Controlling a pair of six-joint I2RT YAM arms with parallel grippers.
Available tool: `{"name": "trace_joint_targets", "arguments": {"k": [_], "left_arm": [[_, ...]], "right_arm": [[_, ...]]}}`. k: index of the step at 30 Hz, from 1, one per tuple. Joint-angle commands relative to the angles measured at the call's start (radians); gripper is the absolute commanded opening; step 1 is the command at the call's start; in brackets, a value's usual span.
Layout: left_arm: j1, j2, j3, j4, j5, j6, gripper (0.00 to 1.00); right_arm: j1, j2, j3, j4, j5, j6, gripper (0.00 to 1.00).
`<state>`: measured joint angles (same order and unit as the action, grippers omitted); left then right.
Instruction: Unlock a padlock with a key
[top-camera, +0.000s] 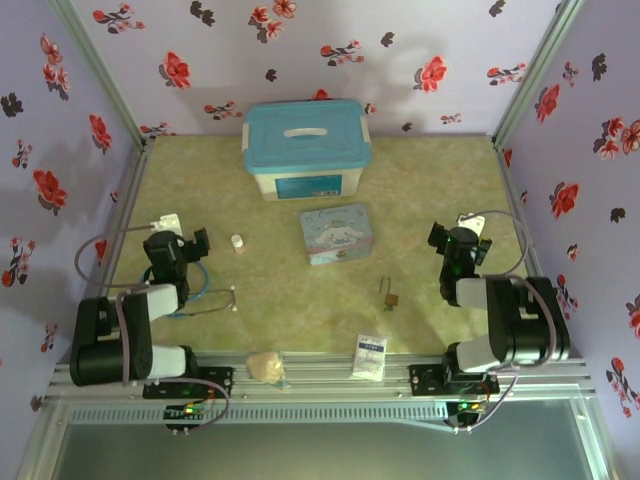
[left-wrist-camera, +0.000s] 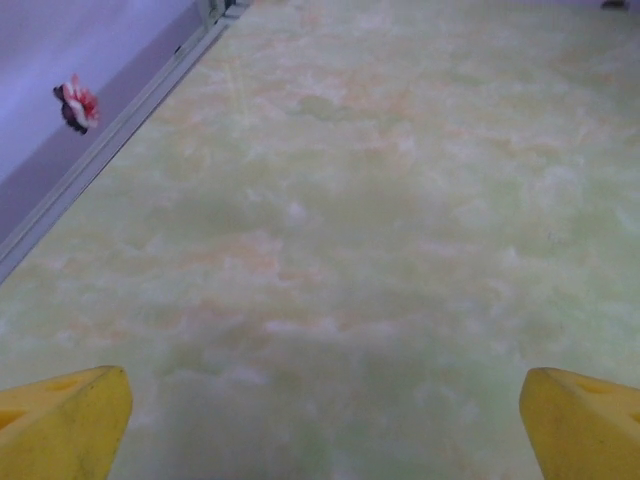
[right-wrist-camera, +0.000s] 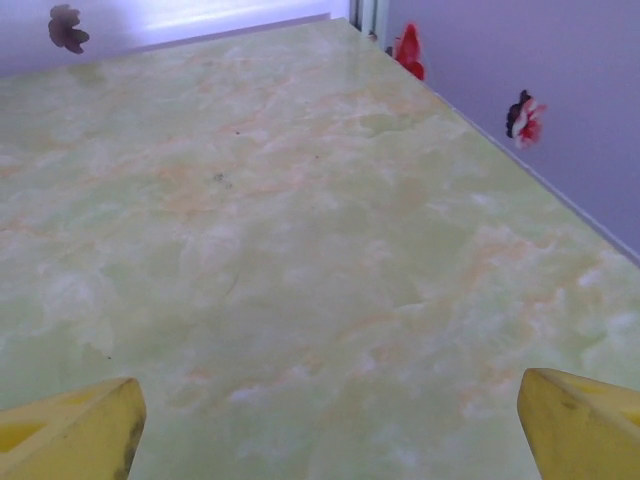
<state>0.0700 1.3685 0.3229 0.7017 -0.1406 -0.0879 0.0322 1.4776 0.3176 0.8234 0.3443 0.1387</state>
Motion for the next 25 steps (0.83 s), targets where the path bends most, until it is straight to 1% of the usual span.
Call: {"name": "trace_joint_targets", "arguments": {"k": [1, 2, 4, 5, 6, 7, 8, 9, 11, 21, 25], "left_arm": [[0.022, 0.079, 0.017, 0.199, 0.128, -0.018, 1.0], [0.009, 0.089, 0.015, 0.211, 0.133, -0.001, 1.0], [-0.003, 0.128, 0.006, 0.258, 0.12, 0.006, 1.0], [-0.005, 0.174, 0.005, 0.317, 0.102, 0.002, 1.0], [-0.007, 0.176, 0.014, 0.296, 0.101, 0.006, 1.0], [-0.011, 0.155, 0.037, 0.212, 0.092, 0.005, 1.0], [-0.021, 0.174, 0.047, 0.233, 0.079, 0.018, 1.0], [-0.036, 0.171, 0.055, 0.21, 0.052, 0.027, 1.0], [-0.054, 0.177, 0.057, 0.213, 0.014, 0.036, 1.0], [-0.054, 0.174, 0.059, 0.207, 0.012, 0.036, 1.0], [-0.054, 0.175, 0.059, 0.208, 0.012, 0.036, 1.0]], "right_arm": [[-0.005, 0.11, -0.028, 0.298, -0.05, -0.031, 0.99], [-0.005, 0.099, -0.02, 0.261, -0.053, -0.03, 0.99], [-0.005, 0.068, 0.052, 0.073, -0.019, -0.005, 0.99], [0.004, 0.076, 0.059, 0.072, -0.016, -0.018, 0.99], [0.006, 0.086, 0.05, 0.107, -0.016, -0.024, 0.99], [0.006, 0.088, 0.052, 0.104, -0.016, -0.024, 0.99], [0.006, 0.079, 0.053, 0.088, -0.016, -0.021, 0.99], [0.006, 0.075, 0.058, 0.075, -0.016, -0.021, 0.99], [0.006, 0.083, 0.05, 0.102, -0.016, -0.026, 0.99], [0.003, 0.089, 0.072, 0.063, -0.047, -0.03, 0.99], [0.004, 0.079, 0.059, 0.081, -0.053, -0.035, 0.99]]}}
